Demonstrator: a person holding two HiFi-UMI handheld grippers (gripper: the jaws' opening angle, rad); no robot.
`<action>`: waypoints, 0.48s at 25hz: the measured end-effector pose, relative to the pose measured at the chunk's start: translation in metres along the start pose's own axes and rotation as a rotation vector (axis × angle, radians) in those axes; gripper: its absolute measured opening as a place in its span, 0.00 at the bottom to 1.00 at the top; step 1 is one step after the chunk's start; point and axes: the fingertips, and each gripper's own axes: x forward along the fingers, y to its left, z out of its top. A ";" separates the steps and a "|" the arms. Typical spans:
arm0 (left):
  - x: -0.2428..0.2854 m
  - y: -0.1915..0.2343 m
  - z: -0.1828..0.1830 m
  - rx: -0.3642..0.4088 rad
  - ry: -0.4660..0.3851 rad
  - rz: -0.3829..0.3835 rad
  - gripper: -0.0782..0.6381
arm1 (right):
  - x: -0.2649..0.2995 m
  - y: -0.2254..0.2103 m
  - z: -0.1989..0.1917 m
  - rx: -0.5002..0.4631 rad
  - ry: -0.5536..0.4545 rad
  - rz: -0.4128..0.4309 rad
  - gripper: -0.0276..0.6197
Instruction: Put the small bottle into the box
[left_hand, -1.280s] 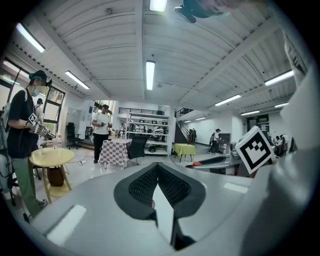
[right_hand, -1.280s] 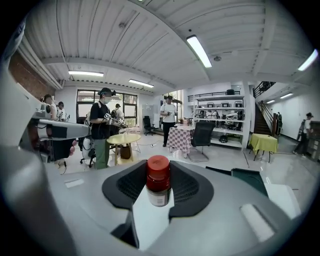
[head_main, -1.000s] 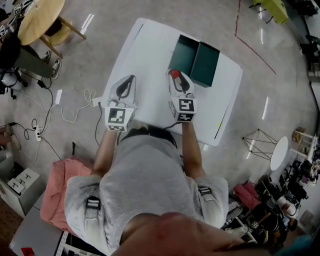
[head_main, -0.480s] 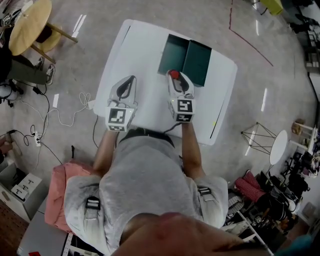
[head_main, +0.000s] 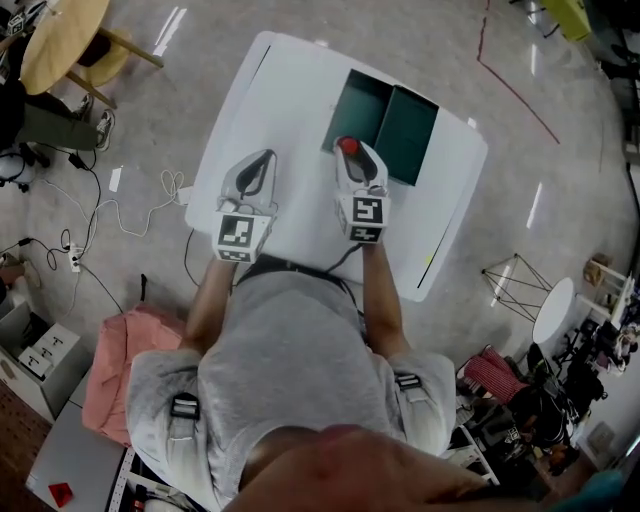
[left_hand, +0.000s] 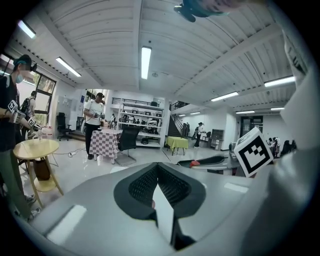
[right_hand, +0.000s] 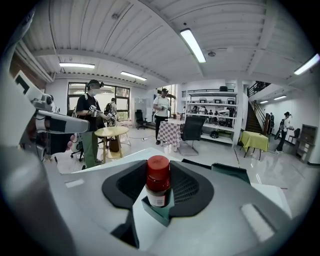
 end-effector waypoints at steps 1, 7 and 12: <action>0.002 0.001 -0.001 -0.002 0.005 0.002 0.12 | 0.004 0.000 -0.001 -0.001 0.004 0.004 0.26; 0.013 0.008 -0.009 -0.007 0.026 0.012 0.12 | 0.023 0.001 -0.011 0.002 0.031 0.025 0.26; 0.019 0.010 -0.016 -0.014 0.048 0.021 0.12 | 0.031 0.001 -0.022 0.016 0.066 0.049 0.26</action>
